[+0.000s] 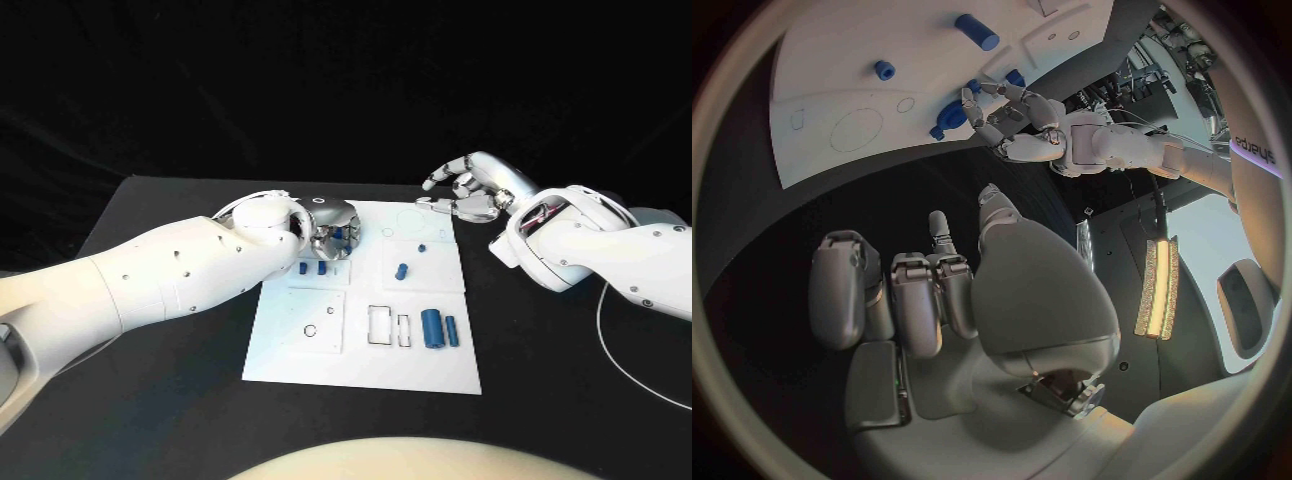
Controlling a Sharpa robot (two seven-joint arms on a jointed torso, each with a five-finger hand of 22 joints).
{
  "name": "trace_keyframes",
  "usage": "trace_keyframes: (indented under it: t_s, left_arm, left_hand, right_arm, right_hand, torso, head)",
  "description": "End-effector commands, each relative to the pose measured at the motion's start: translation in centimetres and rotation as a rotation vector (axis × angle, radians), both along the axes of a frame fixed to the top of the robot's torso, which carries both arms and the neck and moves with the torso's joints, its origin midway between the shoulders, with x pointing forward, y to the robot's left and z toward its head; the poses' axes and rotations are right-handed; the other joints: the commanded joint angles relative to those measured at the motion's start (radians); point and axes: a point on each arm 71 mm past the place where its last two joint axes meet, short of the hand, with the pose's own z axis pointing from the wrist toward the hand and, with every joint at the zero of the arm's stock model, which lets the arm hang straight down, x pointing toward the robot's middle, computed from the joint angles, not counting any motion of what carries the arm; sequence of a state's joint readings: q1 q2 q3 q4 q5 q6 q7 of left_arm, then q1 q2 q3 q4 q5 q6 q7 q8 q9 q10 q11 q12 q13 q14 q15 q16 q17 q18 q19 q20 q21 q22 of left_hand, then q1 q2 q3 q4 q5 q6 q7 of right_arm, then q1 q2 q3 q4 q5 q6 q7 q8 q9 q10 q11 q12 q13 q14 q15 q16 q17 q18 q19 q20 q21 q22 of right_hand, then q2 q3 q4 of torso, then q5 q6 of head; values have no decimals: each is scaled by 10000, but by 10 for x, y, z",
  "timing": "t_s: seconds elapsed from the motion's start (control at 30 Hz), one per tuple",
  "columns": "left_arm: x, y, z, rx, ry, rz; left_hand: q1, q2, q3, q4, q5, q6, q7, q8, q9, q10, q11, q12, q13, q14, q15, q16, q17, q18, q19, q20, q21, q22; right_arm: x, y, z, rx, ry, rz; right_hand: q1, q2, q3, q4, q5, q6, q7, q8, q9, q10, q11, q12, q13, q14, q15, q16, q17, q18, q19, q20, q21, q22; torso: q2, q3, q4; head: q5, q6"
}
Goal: Assemble the parts on the task board
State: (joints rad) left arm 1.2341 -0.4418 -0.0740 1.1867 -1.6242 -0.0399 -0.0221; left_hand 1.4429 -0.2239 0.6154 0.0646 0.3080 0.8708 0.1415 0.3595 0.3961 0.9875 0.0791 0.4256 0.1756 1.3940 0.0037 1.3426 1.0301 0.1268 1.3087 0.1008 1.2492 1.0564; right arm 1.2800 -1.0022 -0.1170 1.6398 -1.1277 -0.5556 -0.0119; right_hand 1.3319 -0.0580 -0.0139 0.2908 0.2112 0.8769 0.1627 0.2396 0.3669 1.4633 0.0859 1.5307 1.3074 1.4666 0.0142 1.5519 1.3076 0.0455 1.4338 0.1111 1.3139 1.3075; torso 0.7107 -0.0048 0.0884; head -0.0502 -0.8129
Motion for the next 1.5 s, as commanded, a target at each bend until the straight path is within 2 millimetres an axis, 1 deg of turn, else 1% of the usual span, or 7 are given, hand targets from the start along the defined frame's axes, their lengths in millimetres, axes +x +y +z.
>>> trace_keyframes:
  t_s: [0.03, 0.37, 0.8, 1.0, 1.17, 1.4, 1.5]
  left_arm:
    - [-2, 3, -10, 462, 261, -12]
    - [-4, 1, -6, -279, -154, -195]
    - [-5, 12, 3, -1133, -391, 69]
    - [-9, 23, 18, -1670, -458, 268]
    - [-11, 38, 30, -1909, -450, 453]
    - [-11, 56, 34, -1741, -258, 753]
    - [-8, 63, 33, -1600, -128, 928]
  left_hand:
    - [-43, 116, 13, -82, -74, 162, -8, -27, -15, 169, -10, -30, -1, 92, -9, 70, 15, -180, 77, 29, 86, 89]
    - [-315, 181, -39, -196, -94, 710, -37, 39, -15, 754, -81, -171, -56, 200, -72, 125, -31, -237, 246, 13, 319, 417]
    - [-506, 141, -111, -155, -90, 766, -31, -21, -37, 813, -58, -331, -104, 207, -62, 109, -107, -228, 227, 5, 292, 372]
    - [-515, 139, -114, -151, -89, 767, -30, -24, -39, 814, -57, -338, -107, 207, -61, 108, -109, -230, 232, 5, 297, 381]
    - [-528, 97, -132, -176, -83, 800, -44, -32, -41, 863, -69, -367, -113, 222, -66, 118, -99, -239, 259, 4, 325, 426]
    - [-554, 77, -147, -177, -82, 833, -52, -34, -41, 906, -78, -386, -116, 227, -74, 116, -118, -242, 270, 3, 335, 442]
    - [-560, 75, -149, -176, -82, 839, -55, -35, -42, 915, -80, -391, -117, 228, -75, 116, -119, -244, 275, 2, 340, 449]
  right_arm:
    - [-1, 1, -1, -57, 33, 103]
    - [-1, 1, 0, -44, 4, 107]
    - [0, 1, -1, -49, 0, 92]
    - [0, -1, -1, -67, 11, 42]
    - [1, -3, -1, -88, 23, -25]
    - [1, -5, -2, -102, 37, -64]
    - [1, -5, -2, -107, 42, -71]
  right_hand:
    - [-45, 19, -56, -5, 68, -5, -26, 59, 9, 625, -73, -45, 2172, 866, -80, -31, 1871, 185, -35, -5, -41, 731]
    - [-45, 19, -56, -5, 68, -5, -26, 59, 9, 625, -73, -45, 2172, 866, -80, -31, 1871, 185, -35, -5, -41, 731]
    - [-54, 39, -60, -6, 75, 1, -30, 74, 11, 630, -77, -41, 2176, 866, -84, -32, 1873, 190, -44, -8, -65, 717]
    - [-54, 39, -60, -6, 75, 1, -30, 74, 11, 630, -77, -41, 2176, 866, -84, -32, 1873, 190, -44, -8, -65, 717]
    - [-54, 39, -60, -6, 75, 1, -30, 74, 11, 630, -77, -41, 2176, 866, -84, -32, 1873, 190, -44, -8, -65, 717]
    - [-54, 39, -60, -6, 75, 1, -30, 74, 11, 630, -77, -41, 2176, 866, -84, -32, 1873, 190, -44, -8, -65, 717]
    - [-54, 39, -60, -6, 75, 1, -30, 74, 11, 630, -77, -41, 2176, 866, -84, -32, 1873, 190, -44, -8, -65, 717]
  torso:
    - [-3, -4, 6]
    - [-8, -6, 6]
    - [-19, -6, 12]
    - [-29, 1, 19]
    - [-62, 5, 67]
    - [-98, 6, 123]
    - [-88, -4, 110]
  head:
    - [2, -14]
    - [15, 6]
    - [1, 104]
    - [81, 152]
    - [36, 137]
    - [28, 103]
    - [38, 86]
